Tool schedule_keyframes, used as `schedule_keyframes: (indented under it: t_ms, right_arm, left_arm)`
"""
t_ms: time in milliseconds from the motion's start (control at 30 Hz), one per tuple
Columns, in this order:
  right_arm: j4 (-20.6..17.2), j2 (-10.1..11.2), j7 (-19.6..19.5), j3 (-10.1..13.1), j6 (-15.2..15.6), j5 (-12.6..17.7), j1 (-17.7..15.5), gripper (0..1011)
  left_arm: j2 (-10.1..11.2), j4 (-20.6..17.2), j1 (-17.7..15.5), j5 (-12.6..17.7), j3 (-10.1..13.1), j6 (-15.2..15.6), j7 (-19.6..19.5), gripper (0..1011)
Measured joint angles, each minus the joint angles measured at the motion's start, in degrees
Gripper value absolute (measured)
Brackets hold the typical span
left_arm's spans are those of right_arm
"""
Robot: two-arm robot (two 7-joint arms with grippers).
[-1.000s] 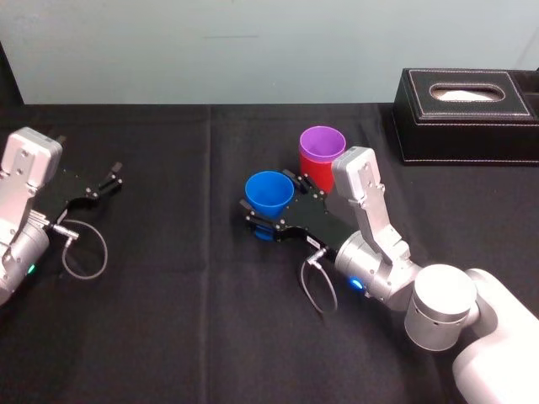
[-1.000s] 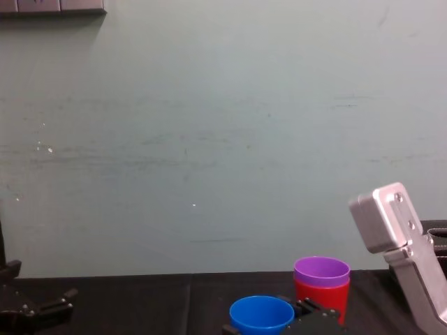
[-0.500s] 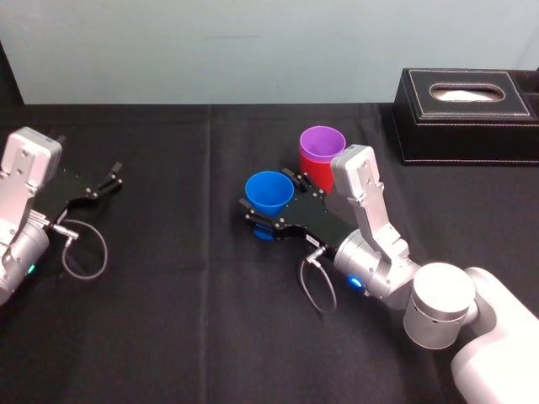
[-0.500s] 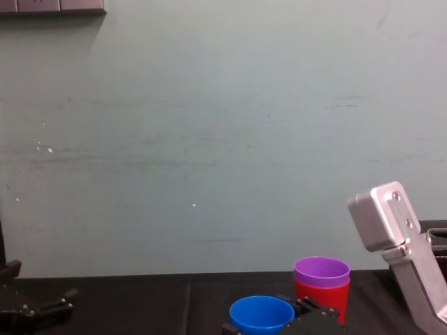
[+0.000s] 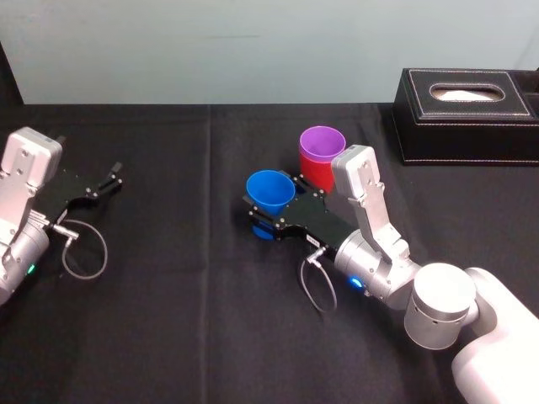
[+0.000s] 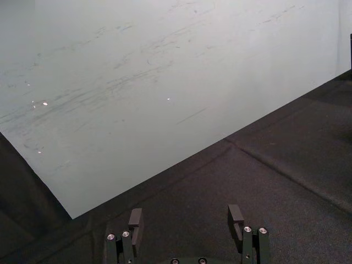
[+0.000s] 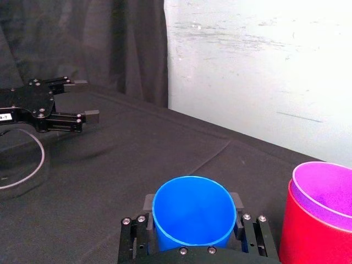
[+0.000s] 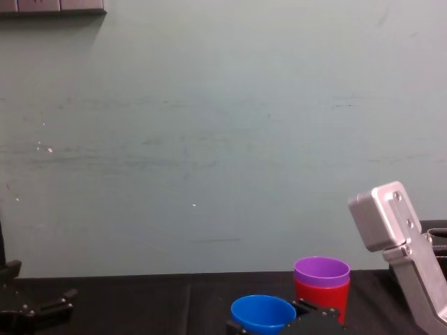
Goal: Stack the three plastic cups sequentially using one hand.
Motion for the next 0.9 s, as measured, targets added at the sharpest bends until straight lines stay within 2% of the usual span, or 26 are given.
schedule_keyframes:
  t_ms: [133, 367, 533, 700, 900]
  right_arm:
    - [0.0, 0.0, 0.0, 0.0, 0.0, 0.0, 0.0, 781]
    - [-4.6, 1.2, 0.0, 1.0, 2.2, 0.6, -0.8, 747]
    - [-9.0, 2.2, 0.0, 2.0, 5.1, 1.8, -0.8, 724]
    - [-12.6, 3.6, 0.6, 3.0, 8.2, 3.5, 0.9, 723]
    - [-13.2, 4.6, 0.4, 4.1, 10.0, 4.5, 3.6, 722]
  left_arm:
    - [0.0, 0.0, 0.0, 0.0, 0.0, 0.0, 0.0, 1005]
    - [0.0, 0.0, 0.0, 0.0, 0.0, 0.0, 0.0, 1005]
    - [0.0, 0.0, 0.0, 0.0, 0.0, 0.0, 0.0, 1005]
    - [0.0, 0.0, 0.0, 0.0, 0.0, 0.0, 0.0, 1005]
    - [0.0, 0.0, 0.0, 0.0, 0.0, 0.0, 0.0, 1005]
